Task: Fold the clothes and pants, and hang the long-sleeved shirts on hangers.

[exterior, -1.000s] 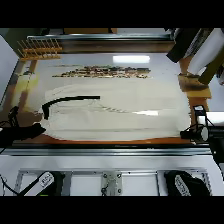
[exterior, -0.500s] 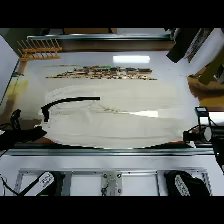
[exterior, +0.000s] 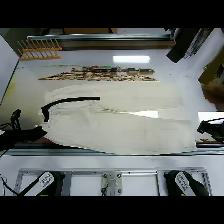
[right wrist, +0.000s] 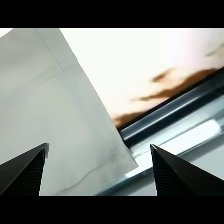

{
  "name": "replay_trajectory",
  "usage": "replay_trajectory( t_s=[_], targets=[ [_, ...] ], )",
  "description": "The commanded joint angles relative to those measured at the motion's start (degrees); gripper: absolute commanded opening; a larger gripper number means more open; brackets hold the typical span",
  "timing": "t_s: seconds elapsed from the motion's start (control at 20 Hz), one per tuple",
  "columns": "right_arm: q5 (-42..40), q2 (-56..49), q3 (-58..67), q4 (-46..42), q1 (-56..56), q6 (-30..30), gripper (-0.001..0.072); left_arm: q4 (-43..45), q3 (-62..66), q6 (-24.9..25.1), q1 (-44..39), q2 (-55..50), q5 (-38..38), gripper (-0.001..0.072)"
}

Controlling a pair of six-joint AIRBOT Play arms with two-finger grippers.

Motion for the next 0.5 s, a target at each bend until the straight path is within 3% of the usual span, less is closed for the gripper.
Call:
replay_trajectory(
  t_s=[0.0, 0.45],
  targets=[
    [-2.60, -9.62, 0.57, 10.93, -6.21, -7.78, 0.0700, -0.02, -0.02, -0.11, 0.07, 0.04, -0.04, 0.0017],
    [-4.42, -23.23, 3.08, 18.49, -6.10, -18.10, 0.0686, -0.04, -0.02, -0.11, 0.07, 0.04, -0.02, 0.0017]
  ],
)
